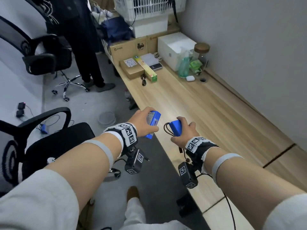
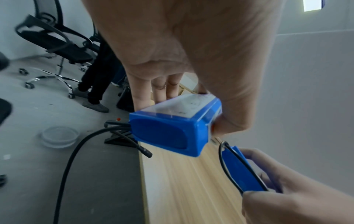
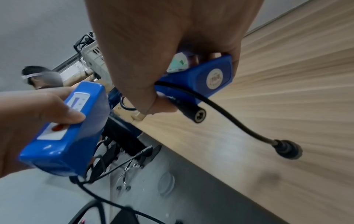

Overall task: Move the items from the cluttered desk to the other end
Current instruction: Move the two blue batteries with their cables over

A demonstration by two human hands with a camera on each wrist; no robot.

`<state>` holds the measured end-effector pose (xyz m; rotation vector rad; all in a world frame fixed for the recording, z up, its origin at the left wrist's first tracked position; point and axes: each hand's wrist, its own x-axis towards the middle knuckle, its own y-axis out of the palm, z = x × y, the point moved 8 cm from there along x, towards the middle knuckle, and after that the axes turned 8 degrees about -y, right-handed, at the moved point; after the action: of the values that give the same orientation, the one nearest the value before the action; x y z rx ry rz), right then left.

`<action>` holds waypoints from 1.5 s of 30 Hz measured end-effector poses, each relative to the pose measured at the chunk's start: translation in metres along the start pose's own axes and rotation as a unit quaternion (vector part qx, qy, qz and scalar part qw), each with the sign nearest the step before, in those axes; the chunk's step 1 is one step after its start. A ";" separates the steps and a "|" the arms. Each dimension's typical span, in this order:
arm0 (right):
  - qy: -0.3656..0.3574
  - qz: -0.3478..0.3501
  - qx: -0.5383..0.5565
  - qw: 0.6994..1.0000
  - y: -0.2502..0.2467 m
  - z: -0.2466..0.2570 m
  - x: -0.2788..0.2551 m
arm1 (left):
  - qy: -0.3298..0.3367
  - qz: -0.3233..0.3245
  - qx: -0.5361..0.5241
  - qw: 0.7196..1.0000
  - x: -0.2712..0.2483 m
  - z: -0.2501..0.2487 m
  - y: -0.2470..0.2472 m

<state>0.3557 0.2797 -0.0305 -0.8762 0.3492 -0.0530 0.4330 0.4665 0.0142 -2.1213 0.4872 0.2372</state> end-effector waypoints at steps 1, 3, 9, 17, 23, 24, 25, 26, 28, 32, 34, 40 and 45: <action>0.013 -0.008 0.003 1.000 -0.003 0.009 0.017 | 0.004 0.006 -0.014 1.000 0.020 0.003 -0.012; 0.035 -0.029 0.021 0.999 -0.009 0.026 0.049 | -0.002 0.031 -0.083 0.996 0.058 0.009 -0.036; 0.115 -0.112 0.224 0.961 -0.025 0.055 0.124 | -0.084 0.129 -0.323 0.934 0.137 -0.001 -0.086; 0.188 -0.143 0.420 0.876 -0.055 0.051 0.207 | -0.090 0.220 -0.395 0.887 0.232 -0.048 -0.107; 0.208 -0.194 0.422 0.861 -0.093 0.035 0.273 | -0.064 0.151 -0.433 0.887 0.308 -0.100 -0.136; 0.211 -0.207 0.409 0.863 -0.098 0.031 0.287 | -0.056 0.132 -0.437 0.888 0.323 -0.108 -0.141; 0.212 -0.223 0.393 0.866 -0.103 0.026 0.301 | -0.046 0.117 -0.435 0.892 0.335 -0.116 -0.145; 0.212 -0.236 0.370 0.873 -0.108 0.022 0.312 | -0.038 0.104 -0.425 0.898 0.347 -0.122 -0.147; 0.210 -0.242 0.311 0.895 -0.116 0.018 0.328 | -0.039 0.085 -0.384 0.918 0.367 -0.127 -0.146; 0.234 -0.211 0.234 0.920 -0.108 0.008 0.339 | -0.049 0.080 -0.190 0.977 0.412 -0.117 -0.110; 0.265 -0.180 0.208 0.924 -0.088 -0.009 0.346 | -0.032 0.100 -0.119 0.987 0.427 -0.110 -0.083; 0.356 -0.095 0.170 0.914 -0.024 -0.043 0.354 | 0.033 0.214 0.039 0.975 0.453 -0.082 0.007; 0.383 -0.096 0.127 0.910 -0.006 -0.045 0.373 | 0.110 0.259 0.165 0.945 0.472 -0.080 0.039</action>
<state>0.6936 0.1725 -0.1558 -0.5945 0.9672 -0.6263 0.8417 0.2619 -0.1342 -1.6672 1.1367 0.1967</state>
